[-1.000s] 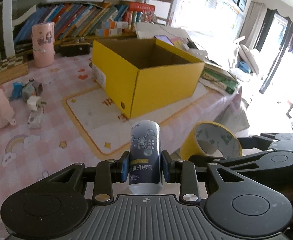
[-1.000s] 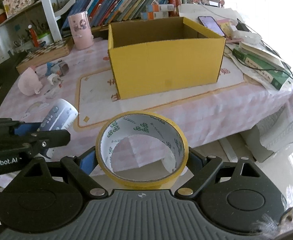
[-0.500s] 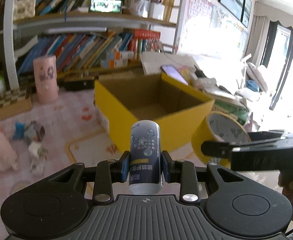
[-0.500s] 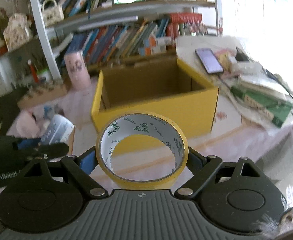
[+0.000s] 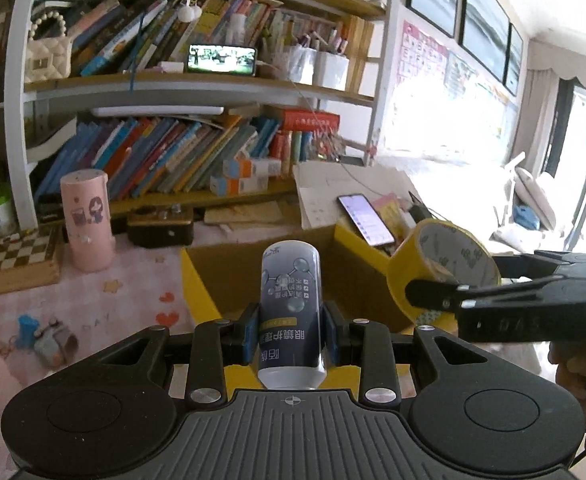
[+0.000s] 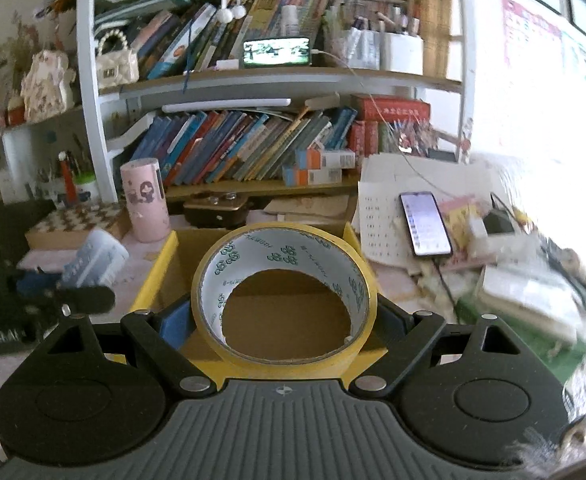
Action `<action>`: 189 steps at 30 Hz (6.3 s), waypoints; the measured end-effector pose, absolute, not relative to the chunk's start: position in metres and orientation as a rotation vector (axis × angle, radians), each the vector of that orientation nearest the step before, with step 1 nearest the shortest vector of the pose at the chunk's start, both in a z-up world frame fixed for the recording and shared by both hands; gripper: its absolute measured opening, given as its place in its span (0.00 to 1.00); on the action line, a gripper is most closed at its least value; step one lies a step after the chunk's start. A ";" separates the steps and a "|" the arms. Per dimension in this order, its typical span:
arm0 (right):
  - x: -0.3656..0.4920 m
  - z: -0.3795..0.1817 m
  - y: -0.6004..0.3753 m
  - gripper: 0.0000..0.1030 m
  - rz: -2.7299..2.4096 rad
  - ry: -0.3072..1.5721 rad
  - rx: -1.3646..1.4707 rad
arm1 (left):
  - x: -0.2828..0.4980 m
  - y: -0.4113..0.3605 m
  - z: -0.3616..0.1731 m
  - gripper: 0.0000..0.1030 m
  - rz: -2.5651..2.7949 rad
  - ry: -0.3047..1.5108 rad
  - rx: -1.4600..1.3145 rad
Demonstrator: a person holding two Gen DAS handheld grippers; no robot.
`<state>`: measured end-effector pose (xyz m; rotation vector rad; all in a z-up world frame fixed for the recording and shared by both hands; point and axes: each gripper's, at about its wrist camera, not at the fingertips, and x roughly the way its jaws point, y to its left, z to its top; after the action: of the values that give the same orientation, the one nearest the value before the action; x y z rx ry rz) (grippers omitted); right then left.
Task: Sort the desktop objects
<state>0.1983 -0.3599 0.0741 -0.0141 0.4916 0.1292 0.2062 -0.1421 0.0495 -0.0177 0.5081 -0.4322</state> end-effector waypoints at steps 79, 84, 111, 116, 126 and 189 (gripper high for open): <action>0.232 0.066 -0.403 0.95 0.152 0.490 0.017 | 0.189 -0.157 0.055 0.87 -0.164 0.407 0.014; 0.210 0.049 -0.402 0.95 0.092 0.516 0.023 | 0.179 -0.147 0.044 0.88 -0.126 0.433 0.006; 0.136 0.003 -0.321 0.95 0.068 0.669 0.006 | 0.124 -0.093 0.010 0.89 -0.155 0.555 0.005; 0.117 0.000 -0.298 0.95 0.069 0.694 0.004 | 0.108 -0.078 0.008 0.89 -0.176 0.576 0.017; 0.075 -0.002 -0.261 0.95 0.050 0.705 -0.008 | 0.079 -0.048 0.006 0.90 -0.209 0.599 0.021; 0.029 -0.010 -0.098 0.95 0.336 0.727 -0.171 | 0.010 0.088 -0.006 0.94 -0.031 0.630 -0.074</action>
<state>0.0294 -0.0980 -0.0096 -0.1706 0.7274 0.3362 0.0102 0.0879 -0.0059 -0.0740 0.6295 -0.0309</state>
